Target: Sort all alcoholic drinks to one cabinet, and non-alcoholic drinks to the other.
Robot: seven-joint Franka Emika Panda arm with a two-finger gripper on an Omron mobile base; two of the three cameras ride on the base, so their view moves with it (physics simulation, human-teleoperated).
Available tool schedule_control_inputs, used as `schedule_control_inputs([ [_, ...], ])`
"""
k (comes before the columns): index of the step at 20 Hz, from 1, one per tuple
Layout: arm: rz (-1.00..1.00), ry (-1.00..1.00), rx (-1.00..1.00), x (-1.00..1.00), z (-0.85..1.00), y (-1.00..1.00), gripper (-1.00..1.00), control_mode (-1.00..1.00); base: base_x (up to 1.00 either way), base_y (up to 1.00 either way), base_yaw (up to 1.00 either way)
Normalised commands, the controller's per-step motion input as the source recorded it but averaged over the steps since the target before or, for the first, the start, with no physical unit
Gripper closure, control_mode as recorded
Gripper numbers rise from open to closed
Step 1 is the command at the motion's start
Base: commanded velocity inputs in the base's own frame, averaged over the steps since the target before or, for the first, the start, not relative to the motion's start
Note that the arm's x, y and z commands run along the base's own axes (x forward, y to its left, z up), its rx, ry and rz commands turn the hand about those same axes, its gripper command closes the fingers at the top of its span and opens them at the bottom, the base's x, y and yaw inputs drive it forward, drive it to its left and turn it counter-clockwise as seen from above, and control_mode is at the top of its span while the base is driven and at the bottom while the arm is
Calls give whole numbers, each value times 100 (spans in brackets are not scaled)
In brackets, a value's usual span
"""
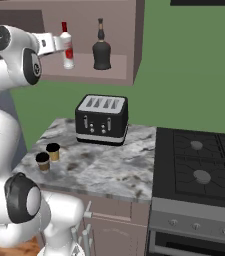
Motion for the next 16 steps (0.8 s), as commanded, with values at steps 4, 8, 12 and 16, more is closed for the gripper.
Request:
schedule_control_inputs([
  [4,0,0,5,-74,0,0,-100,-100,0,0,0],
  [8,0,0,8,-68,-2,0,-100,-100,0,0,0],
  [12,0,2,9,-63,-3,0,-100,-100,0,0,0],
  [16,1,7,8,-58,-8,0,-100,-100,0,0,0],
])
